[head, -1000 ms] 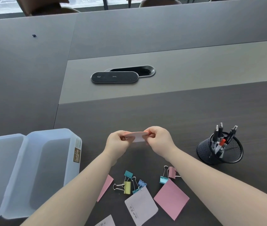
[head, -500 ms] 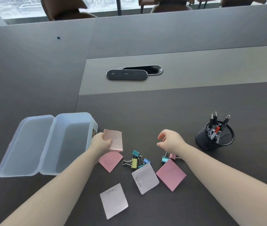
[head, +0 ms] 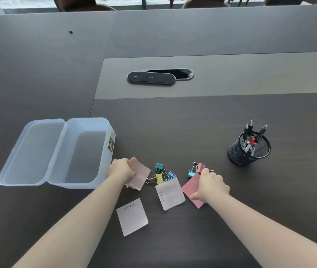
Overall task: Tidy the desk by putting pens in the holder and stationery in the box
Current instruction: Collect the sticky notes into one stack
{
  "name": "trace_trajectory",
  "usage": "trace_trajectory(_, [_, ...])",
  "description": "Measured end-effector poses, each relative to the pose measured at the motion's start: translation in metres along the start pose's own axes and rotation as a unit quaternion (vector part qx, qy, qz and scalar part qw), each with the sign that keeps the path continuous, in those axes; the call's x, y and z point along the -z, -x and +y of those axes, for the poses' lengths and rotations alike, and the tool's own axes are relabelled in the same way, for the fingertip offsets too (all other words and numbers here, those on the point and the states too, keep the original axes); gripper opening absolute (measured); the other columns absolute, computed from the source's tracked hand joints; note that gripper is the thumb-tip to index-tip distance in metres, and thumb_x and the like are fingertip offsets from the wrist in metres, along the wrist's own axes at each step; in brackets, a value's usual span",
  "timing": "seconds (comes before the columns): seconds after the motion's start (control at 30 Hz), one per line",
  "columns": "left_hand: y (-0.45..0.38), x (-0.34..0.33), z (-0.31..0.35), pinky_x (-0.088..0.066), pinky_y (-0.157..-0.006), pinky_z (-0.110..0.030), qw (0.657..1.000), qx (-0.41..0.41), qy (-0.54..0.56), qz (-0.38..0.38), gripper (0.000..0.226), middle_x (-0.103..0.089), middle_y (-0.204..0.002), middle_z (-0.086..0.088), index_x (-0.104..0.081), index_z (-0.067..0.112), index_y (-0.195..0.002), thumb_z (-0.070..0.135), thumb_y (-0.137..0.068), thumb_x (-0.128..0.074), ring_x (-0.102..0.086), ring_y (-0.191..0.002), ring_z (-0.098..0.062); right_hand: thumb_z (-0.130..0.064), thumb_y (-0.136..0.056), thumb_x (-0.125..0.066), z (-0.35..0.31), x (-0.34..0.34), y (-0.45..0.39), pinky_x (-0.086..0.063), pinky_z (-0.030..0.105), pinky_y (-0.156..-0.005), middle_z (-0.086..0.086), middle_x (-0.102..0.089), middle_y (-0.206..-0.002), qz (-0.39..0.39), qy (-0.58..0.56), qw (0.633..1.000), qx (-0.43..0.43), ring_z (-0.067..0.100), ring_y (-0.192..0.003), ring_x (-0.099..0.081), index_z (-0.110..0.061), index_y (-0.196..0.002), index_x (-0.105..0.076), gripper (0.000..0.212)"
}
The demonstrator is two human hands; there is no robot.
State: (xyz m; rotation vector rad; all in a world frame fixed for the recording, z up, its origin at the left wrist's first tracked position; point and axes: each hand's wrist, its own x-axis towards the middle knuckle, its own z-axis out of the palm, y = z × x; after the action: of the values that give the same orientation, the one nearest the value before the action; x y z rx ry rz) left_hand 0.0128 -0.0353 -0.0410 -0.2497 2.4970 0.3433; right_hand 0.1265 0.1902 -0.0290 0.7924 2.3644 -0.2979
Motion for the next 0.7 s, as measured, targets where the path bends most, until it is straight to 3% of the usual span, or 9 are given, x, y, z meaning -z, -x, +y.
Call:
trace_trajectory(0.13, [-0.006, -0.004, 0.002, -0.044, -0.094, -0.038, 0.997, 0.013, -0.071, 0.003, 0.040, -0.040, -0.130, -0.009, -0.055, 0.020, -0.119, 0.028, -0.080, -0.060, -0.045, -0.122, -0.034, -0.036, -0.068, -0.079, -0.003, -0.014, -0.003, -0.043, 0.039, -0.093, 0.004, -0.051, -0.129, 0.039, -0.015, 0.999, -0.018, 0.024, -0.125, -0.043, -0.015, -0.124, -0.038, 0.072])
trace_trajectory(0.23, [-0.010, -0.001, 0.003, -0.046, -0.095, -0.038, 0.995, 0.020, -0.092, -0.008, 0.044, -0.045, -0.127, -0.010, -0.054, 0.019, -0.117, 0.032, -0.077, -0.064, -0.047, -0.121, -0.034, -0.032, -0.070, -0.076, -0.003, -0.016, -0.007, -0.042, 0.040, -0.095, 0.003, -0.053, -0.126, 0.003, -0.070, 0.996, -0.048, 0.025, -0.124, -0.046, -0.016, -0.120, -0.043, 0.062])
trace_trajectory(0.33, [-0.014, 0.003, 0.003, -0.049, -0.088, -0.038, 0.998, 0.011, -0.061, -0.004, 0.039, -0.053, -0.120, -0.008, -0.052, 0.016, -0.111, 0.025, -0.074, -0.065, -0.053, -0.114, -0.030, -0.020, -0.079, -0.059, 0.001, -0.011, -0.012, -0.043, 0.037, -0.090, 0.004, -0.059, -0.109, -0.014, -0.127, 0.991, -0.044, 0.026, -0.106, -0.054, -0.020, -0.085, -0.049, 0.012])
trace_trajectory(0.4, [-0.012, 0.004, 0.002, -0.048, -0.079, -0.036, 0.999, -0.001, -0.047, -0.007, 0.027, -0.058, -0.113, -0.006, -0.047, 0.016, -0.098, 0.020, -0.076, -0.062, -0.055, -0.104, -0.026, -0.016, -0.081, -0.053, 0.002, -0.007, -0.015, -0.044, 0.035, -0.082, 0.004, -0.057, -0.094, -0.021, -0.149, 0.988, -0.017, 0.026, -0.089, -0.053, -0.020, -0.068, -0.040, 0.019])
trace_trajectory(0.53, [-0.003, 0.008, 0.004, -0.042, -0.068, -0.033, 1.000, -0.019, 0.000, 0.017, 0.024, -0.060, -0.106, -0.008, -0.038, 0.016, -0.098, 0.012, -0.081, -0.054, -0.053, -0.088, -0.027, -0.018, -0.081, -0.061, -0.005, 0.013, -0.013, -0.041, 0.028, -0.066, 0.005, -0.053, -0.083, -0.019, -0.192, 0.981, 0.029, 0.026, -0.083, -0.055, -0.015, -0.070, -0.046, 0.019])
trace_trajectory(0.63, [0.003, 0.015, 0.005, -0.050, -0.073, -0.034, 0.998, -0.038, 0.053, 0.000, 0.044, -0.060, -0.115, -0.007, -0.043, 0.015, -0.121, 0.013, -0.080, -0.059, -0.059, -0.099, -0.028, -0.018, -0.079, -0.067, -0.017, 0.027, -0.003, -0.038, 0.028, -0.059, 0.005, -0.052, -0.076, -0.048, -0.250, 0.966, 0.047, 0.024, -0.075, -0.051, -0.015, -0.062, -0.045, 0.028])
trace_trajectory(0.7, [0.008, 0.020, 0.002, -0.055, -0.078, -0.037, 0.995, -0.043, 0.090, -0.013, 0.030, -0.065, -0.111, -0.008, -0.055, 0.013, -0.109, 0.011, -0.080, -0.059, -0.063, -0.099, -0.029, -0.019, -0.080, -0.069, -0.026, 0.033, 0.007, -0.036, 0.026, -0.053, 0.004, -0.054, -0.079, -0.084, -0.277, 0.955, 0.059, 0.021, -0.073, -0.050, -0.014, -0.065, -0.049, 0.026])
